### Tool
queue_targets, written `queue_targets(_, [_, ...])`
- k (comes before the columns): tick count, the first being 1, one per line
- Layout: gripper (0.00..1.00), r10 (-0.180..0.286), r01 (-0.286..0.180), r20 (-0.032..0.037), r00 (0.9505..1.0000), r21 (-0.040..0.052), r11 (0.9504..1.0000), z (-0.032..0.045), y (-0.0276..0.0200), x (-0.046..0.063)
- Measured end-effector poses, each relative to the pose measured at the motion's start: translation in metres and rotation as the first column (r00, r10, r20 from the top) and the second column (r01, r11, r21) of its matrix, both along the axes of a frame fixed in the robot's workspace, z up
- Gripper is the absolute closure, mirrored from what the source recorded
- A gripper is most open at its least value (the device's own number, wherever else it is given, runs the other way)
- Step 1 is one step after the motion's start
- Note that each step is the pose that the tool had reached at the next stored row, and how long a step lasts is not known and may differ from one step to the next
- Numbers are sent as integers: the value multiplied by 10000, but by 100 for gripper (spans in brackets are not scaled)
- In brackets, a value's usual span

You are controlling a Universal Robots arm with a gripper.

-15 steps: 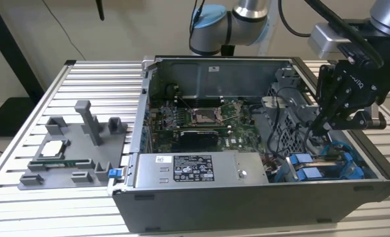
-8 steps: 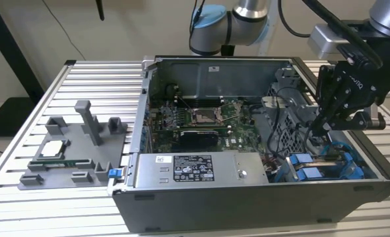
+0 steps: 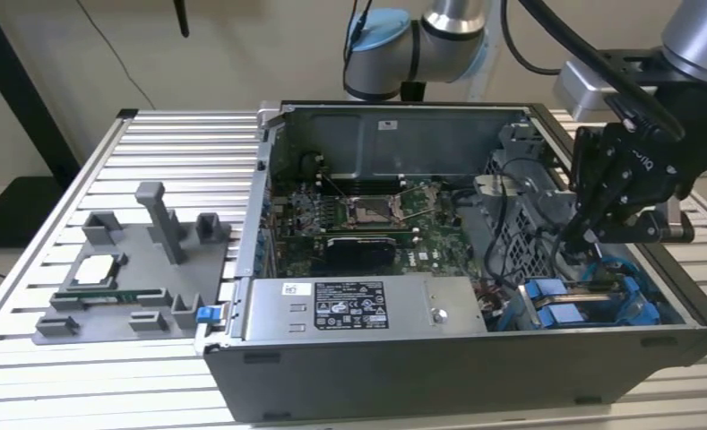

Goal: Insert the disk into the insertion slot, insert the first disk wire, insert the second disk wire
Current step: 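Insert the second disk wire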

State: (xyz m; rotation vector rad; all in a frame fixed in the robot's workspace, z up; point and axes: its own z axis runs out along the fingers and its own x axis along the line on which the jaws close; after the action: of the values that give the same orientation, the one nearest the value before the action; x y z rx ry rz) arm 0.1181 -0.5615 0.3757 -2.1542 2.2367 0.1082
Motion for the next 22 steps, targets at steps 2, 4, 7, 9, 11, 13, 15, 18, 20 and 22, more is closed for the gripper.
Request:
queue_targets(2, [100, 42, -42, 80, 10000, -7, 10000, -12, -1, 0])
queue_targets(4, [100, 82, -82, 185, 9998, -16, 10000, -22, -3, 0])
queue_targets(7, [100, 119, -118, 325, 9994, -38, 9999, -36, -8, 0])
queue_targets(9, [100, 141, -139, 406, 9991, -61, 9999, -44, -11, 0])
queue_targets(11, [100, 168, -164, 487, 9987, -86, 9998, -53, -15, 0])
queue_targets(13, [100, 189, -183, 512, 9985, -114, 9998, -60, -31, 0])
queue_targets(15, [100, 194, -188, 512, 9985, -131, 9997, -65, -59, -1])
queue_targets(18, [100, 198, -189, 522, 9984, -165, 9997, -80, -107, -2])
queue_targets(20, [100, 199, -188, 553, 9983, -194, 9996, -95, -125, -3])
queue_targets(22, [100, 200, -187, 602, 9980, -230, 9996, -111, -130, -3])
